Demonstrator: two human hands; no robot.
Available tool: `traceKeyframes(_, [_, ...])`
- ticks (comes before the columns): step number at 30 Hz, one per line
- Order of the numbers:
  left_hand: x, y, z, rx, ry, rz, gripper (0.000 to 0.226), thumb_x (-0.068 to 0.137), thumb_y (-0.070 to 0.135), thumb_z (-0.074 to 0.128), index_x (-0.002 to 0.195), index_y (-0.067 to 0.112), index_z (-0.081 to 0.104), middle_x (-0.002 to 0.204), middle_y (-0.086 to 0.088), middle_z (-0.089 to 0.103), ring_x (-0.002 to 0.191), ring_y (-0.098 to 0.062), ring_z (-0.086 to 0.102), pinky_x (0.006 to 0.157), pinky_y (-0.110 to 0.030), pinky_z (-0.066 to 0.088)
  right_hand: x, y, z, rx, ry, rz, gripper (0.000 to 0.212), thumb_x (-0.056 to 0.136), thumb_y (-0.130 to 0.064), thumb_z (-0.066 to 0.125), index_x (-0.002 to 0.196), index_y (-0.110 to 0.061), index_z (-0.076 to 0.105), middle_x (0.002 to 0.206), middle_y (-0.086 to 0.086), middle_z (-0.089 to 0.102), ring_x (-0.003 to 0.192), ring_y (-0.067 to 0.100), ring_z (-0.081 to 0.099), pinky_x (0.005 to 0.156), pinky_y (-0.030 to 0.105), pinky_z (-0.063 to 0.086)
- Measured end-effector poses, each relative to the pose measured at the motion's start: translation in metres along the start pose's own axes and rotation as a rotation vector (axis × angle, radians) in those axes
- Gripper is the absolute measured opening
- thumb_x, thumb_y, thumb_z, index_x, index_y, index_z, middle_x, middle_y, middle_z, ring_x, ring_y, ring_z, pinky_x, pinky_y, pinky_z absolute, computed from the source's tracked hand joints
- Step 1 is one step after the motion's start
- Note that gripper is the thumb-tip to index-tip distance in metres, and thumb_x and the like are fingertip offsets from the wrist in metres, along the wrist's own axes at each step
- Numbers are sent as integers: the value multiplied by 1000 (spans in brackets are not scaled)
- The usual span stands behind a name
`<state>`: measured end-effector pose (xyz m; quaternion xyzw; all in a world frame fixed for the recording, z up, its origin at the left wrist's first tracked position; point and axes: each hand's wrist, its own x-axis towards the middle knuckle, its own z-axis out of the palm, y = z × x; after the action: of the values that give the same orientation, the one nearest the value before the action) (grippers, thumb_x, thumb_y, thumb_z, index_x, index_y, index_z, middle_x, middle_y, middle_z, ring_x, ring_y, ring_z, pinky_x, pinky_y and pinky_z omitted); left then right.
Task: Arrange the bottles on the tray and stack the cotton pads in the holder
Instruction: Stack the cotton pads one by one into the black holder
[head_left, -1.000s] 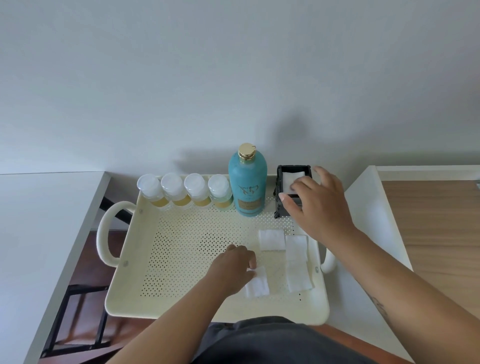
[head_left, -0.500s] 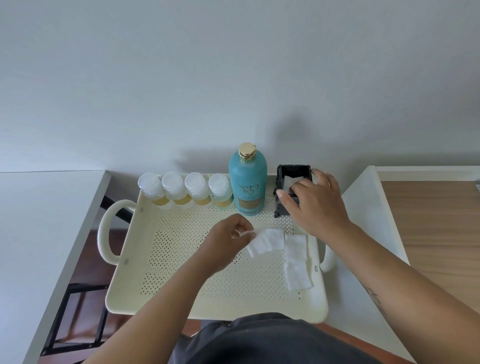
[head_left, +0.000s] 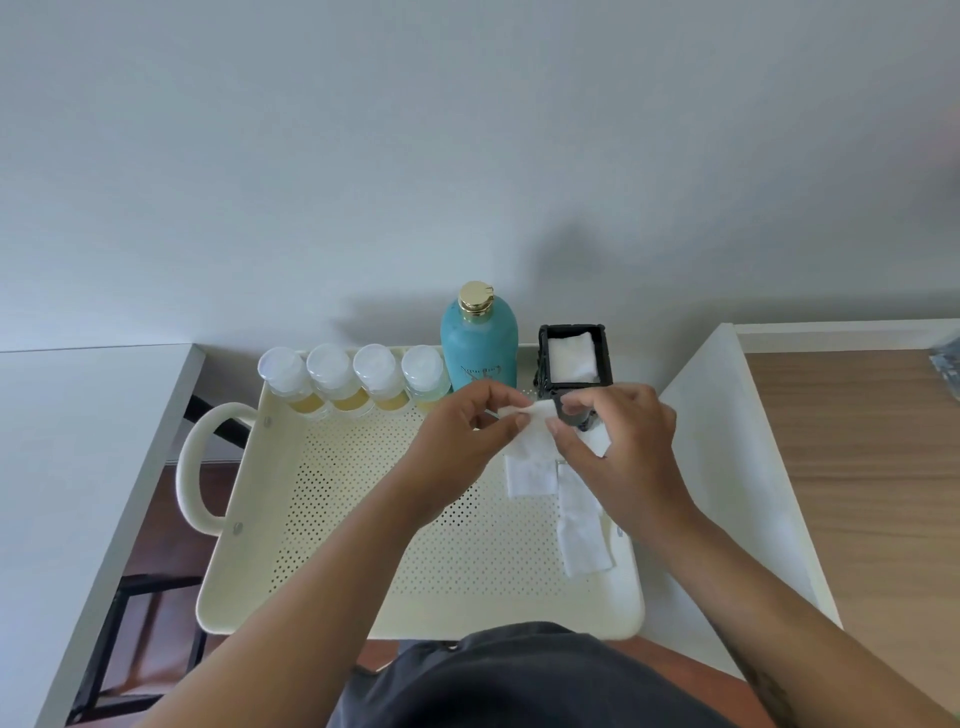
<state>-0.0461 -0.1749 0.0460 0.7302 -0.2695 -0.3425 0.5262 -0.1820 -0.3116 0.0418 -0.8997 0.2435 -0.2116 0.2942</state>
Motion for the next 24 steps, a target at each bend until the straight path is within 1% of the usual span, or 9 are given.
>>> traceKeyframes(2, [2,3,2,-2,-6,8,10,88,28,70,95,36,70,97,-13,69,79,-19,59,79,-37,54,-1,-2,-1,47,-34,47,26,86,-45,64,106,-29,63,94,-19,63,101,7,47,87,1,14])
traceKeyframes(4, [4,5,4,-24,-11,7,12,88,25,71,95,35,69,98,-11,70,91,-30,63,86,-42,55,1,-2,-2,91,-55,81,21,87,-42,64,104,-30,63,91,-19,63,99,6,47,88,-2,13])
traceKeyframes(7, [7,5,6,-55,-18,3,17,87,22,72,100,33,68,98,-7,72,91,-29,65,87,-42,55,4,-2,-4,145,-78,124,9,89,-35,63,96,-30,65,87,-20,61,96,5,49,88,2,18])
traceKeyframes(10, [9,0,8,-88,-13,-21,26,85,22,74,107,32,65,96,-5,73,86,-22,66,85,-37,56,8,-3,-7,210,-84,171,5,90,-32,64,94,-29,65,87,-21,57,96,6,50,84,18,37])
traceKeyframes(14, [5,-22,16,-59,35,-124,24,85,25,73,107,29,63,92,11,73,87,-19,69,80,-29,58,21,-3,-13,255,-31,222,1,91,-27,63,92,-27,63,88,-18,57,94,9,55,74,8,38])
traceKeyframes(18, [5,-50,22,118,74,-217,17,88,27,68,103,29,63,94,11,70,83,-14,68,67,-16,53,42,1,-20,272,21,261,10,92,-25,61,96,-16,65,88,-7,64,91,16,59,78,30,47])
traceKeyframes(20, [7,-62,23,248,84,-211,17,88,27,68,104,28,63,95,13,67,76,-5,62,62,-10,47,53,4,-21,292,26,304,12,92,-27,61,95,-16,65,85,-6,64,84,15,60,78,34,48])
traceKeyframes(22, [7,-71,24,377,81,-166,24,88,25,68,112,26,62,100,12,65,80,-1,56,66,-10,41,63,9,-20,307,23,367,13,91,-29,61,95,-17,65,82,-5,64,76,14,58,74,33,47])
traceKeyframes(24, [7,-79,27,517,60,-91,30,89,23,67,119,22,61,110,8,64,95,-10,54,79,-19,44,71,13,-18,332,20,415,14,91,-30,61,96,-17,65,81,-6,64,74,11,57,70,27,45])
